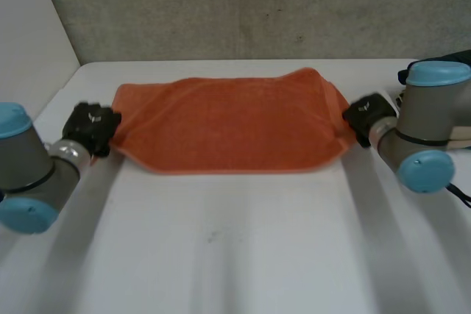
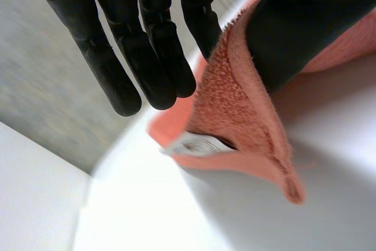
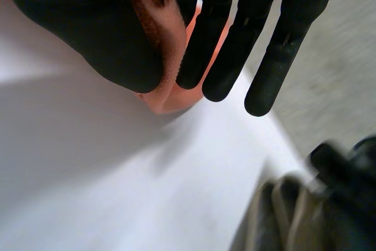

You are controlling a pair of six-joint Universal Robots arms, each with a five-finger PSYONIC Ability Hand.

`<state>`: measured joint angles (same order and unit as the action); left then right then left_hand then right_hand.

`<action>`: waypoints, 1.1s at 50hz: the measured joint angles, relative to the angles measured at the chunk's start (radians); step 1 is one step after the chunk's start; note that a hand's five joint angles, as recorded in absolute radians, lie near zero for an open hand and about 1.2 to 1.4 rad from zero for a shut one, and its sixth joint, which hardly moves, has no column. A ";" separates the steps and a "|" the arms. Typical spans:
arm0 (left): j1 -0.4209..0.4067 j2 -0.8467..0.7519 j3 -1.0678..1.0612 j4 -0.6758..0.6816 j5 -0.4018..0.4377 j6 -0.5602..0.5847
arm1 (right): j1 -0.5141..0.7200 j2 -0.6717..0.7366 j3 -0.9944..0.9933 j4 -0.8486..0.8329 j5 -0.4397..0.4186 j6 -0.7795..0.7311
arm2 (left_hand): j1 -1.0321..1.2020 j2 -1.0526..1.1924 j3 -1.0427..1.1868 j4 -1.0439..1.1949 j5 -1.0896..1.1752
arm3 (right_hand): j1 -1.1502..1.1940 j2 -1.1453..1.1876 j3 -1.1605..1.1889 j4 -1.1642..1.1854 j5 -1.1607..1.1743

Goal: Fold the laundry.

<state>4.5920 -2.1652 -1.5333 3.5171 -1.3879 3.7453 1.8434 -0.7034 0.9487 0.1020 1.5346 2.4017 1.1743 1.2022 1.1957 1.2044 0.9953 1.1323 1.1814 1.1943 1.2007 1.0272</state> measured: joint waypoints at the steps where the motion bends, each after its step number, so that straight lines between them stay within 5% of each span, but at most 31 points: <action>1: 0.005 0.015 -0.022 -0.022 0.005 0.014 | -0.003 -0.017 0.025 0.024 0.000 -0.006 | 0.000 0.000 0.000 0.000 0.000 | 0.000 0.000 0.000 0.000 0.000; 5: 0.041 0.109 -0.125 -0.158 0.045 0.104 | -0.024 -0.108 0.145 0.140 0.003 -0.058 | 0.000 0.000 0.000 0.000 0.000 | 0.000 0.000 0.000 0.000 0.000; 11: 0.146 0.306 -0.259 -0.546 0.153 0.395 | -0.101 -0.293 0.395 0.371 0.012 -0.305 | 0.000 0.000 0.000 0.000 0.000 | 0.000 0.000 0.000 0.000 0.000; 17: 0.194 0.350 -0.240 -0.769 0.232 0.589 | -0.137 -0.335 0.462 0.377 -0.009 -0.419 | 0.000 0.000 0.000 0.000 0.000 | 0.000 0.000 0.000 0.000 0.000; 24: 0.115 0.220 -0.057 -0.656 0.221 0.542 | -0.112 -0.233 0.354 0.254 0.019 -0.326 | 0.000 0.000 0.000 0.000 0.000 | 0.000 0.000 0.000 0.000 0.000; 33: -0.021 -0.105 0.367 -0.377 0.057 0.386 | -0.077 -0.059 0.118 0.064 0.097 -0.174 | 0.000 0.000 0.000 0.000 0.000 | 0.000 0.000 0.000 0.000 0.000; 43: -0.095 -0.388 0.731 -0.358 -0.053 0.349 | -0.044 0.112 -0.097 -0.095 0.131 -0.160 | -0.009 -0.011 -0.010 -0.011 -0.008 | -0.006 -0.029 -0.029 -0.032 -0.032; 49: -0.113 -0.441 0.785 -0.345 -0.054 0.346 | -0.023 0.189 -0.195 -0.160 0.187 -0.171 | -0.831 -0.756 -0.740 -0.764 -0.724 | -0.826 -0.875 -0.870 -0.872 -0.887; 50: -0.115 -0.444 0.786 -0.336 -0.060 0.344 | -0.019 0.198 -0.207 -0.182 0.203 -0.171 | -0.831 -0.756 -0.740 -0.764 -0.724 | -0.886 -0.936 -0.938 -0.939 -0.946; 51: -0.116 -0.444 0.786 -0.328 -0.068 0.342 | -0.016 0.202 -0.213 -0.202 0.215 -0.170 | -0.986 -0.975 -0.964 -0.984 -0.936 | -0.905 -0.959 -0.968 -0.967 -0.969; 55: -0.118 -0.431 0.771 -0.291 -0.121 0.321 | -0.009 0.195 -0.203 -0.290 0.244 -0.154 | -0.986 -0.995 -0.980 -0.999 -0.948 | -0.907 -0.968 -0.985 -0.985 -0.981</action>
<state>4.4741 -2.5961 -0.7626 3.2263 -1.5084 4.0667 1.8347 -0.5086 0.7452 -0.1884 1.7782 2.2475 0.1882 0.2069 0.2158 0.2053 0.0476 0.2255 0.2129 0.2097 0.2161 0.0458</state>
